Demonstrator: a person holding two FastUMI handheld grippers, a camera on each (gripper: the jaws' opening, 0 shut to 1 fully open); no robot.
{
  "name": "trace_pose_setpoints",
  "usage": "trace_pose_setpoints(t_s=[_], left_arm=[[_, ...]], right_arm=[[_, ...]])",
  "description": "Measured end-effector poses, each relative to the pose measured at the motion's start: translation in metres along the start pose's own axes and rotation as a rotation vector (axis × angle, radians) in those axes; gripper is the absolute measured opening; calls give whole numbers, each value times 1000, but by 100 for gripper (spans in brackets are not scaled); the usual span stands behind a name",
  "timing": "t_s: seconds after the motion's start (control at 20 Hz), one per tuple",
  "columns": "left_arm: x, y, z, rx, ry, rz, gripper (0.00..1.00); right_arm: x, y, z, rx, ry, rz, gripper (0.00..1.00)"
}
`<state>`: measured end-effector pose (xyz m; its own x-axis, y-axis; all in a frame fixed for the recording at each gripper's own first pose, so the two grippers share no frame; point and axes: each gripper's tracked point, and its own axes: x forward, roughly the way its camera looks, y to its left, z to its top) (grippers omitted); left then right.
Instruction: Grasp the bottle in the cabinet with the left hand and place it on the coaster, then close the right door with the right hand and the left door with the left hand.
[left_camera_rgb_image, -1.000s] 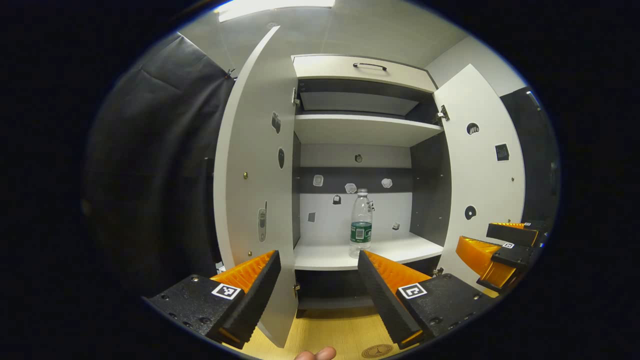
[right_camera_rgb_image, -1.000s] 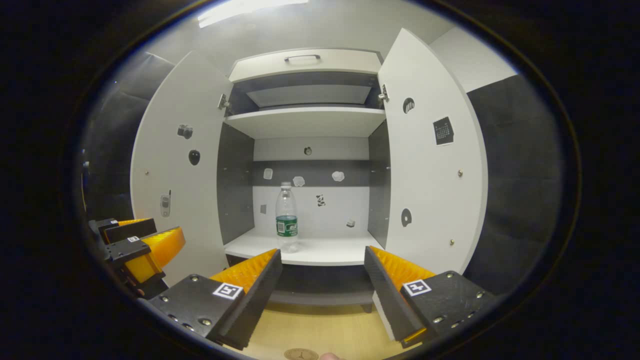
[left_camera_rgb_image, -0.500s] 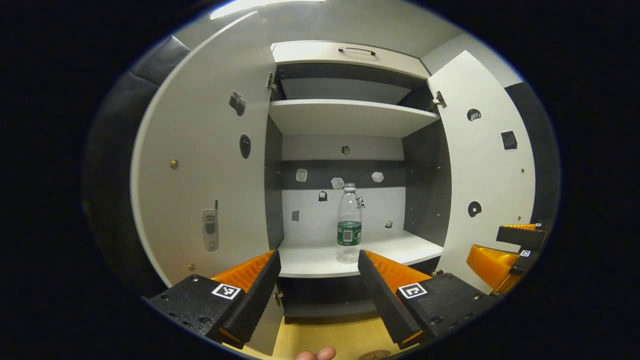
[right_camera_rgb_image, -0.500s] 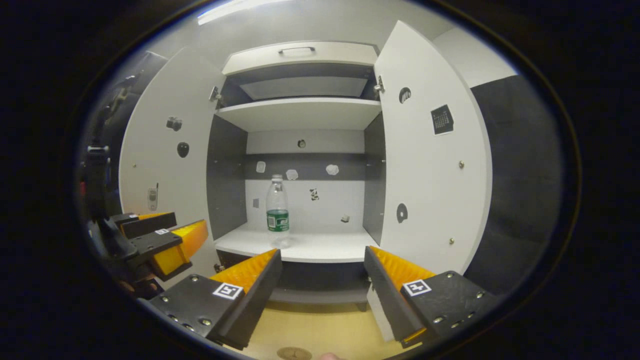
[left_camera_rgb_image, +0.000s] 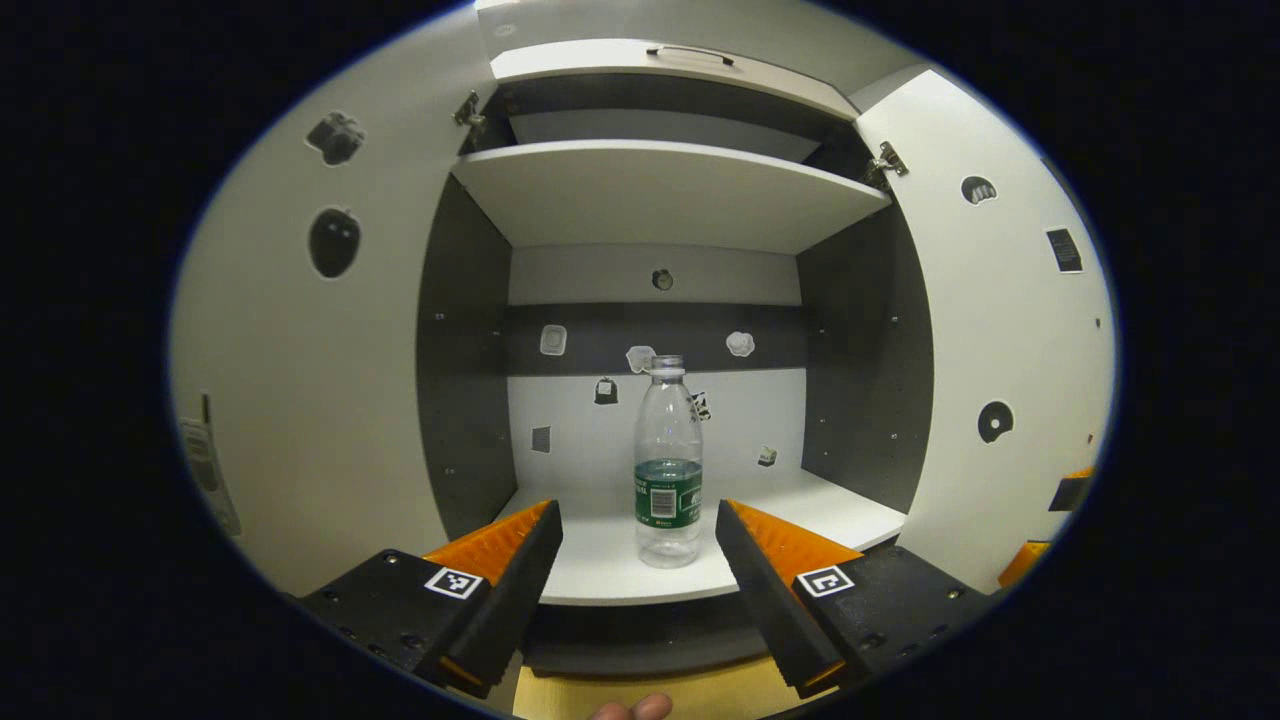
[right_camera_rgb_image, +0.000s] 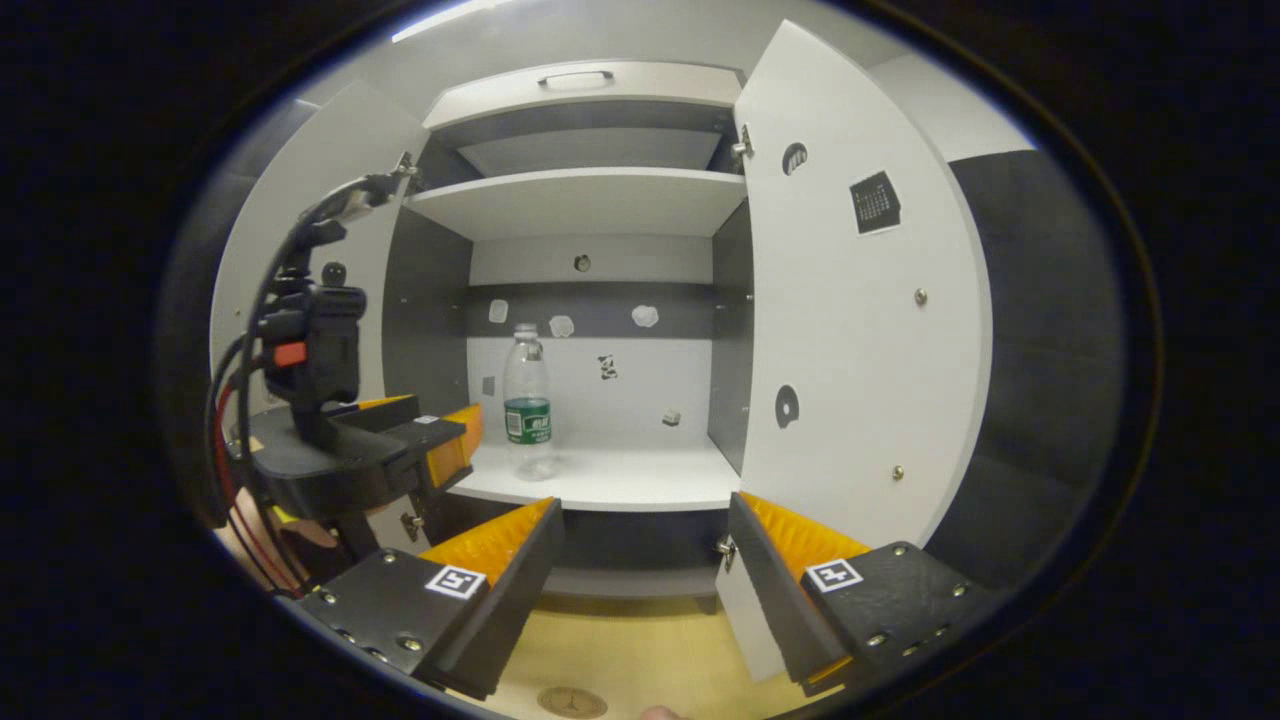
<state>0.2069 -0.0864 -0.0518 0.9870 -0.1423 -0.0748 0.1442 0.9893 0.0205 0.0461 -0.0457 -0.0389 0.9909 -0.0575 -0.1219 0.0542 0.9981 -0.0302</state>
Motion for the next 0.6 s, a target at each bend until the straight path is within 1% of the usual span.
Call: trace_pose_setpoints(t_s=[0.25, 0.3, 0.35, 0.4, 0.5, 0.55, 0.6], left_arm=[[50, -3, 1, -11, -8, -14, 98], [60, -5, 1, -16, -4, -17, 98], [69, -7, 1, -23, -5, -22, 98], [79, -8, 1, -27, -6, -24, 98], [95, -7, 0, -30, -5, -19, 98], [102, -8, -2, -35, 0, -21, 98], [110, -10, -3, -42, 3, -28, 98]], right_arm=[[7, -15, -14, -28, 43, -40, 100], [9, -17, -17, -28, 51, -44, 97], [9, -19, -16, -27, 53, -48, 97], [10, -20, -16, -27, 55, -51, 100], [11, -22, -20, -31, 67, -60, 100], [12, -22, -21, -30, 74, -63, 97], [12, -22, -22, -30, 80, -63, 100]])
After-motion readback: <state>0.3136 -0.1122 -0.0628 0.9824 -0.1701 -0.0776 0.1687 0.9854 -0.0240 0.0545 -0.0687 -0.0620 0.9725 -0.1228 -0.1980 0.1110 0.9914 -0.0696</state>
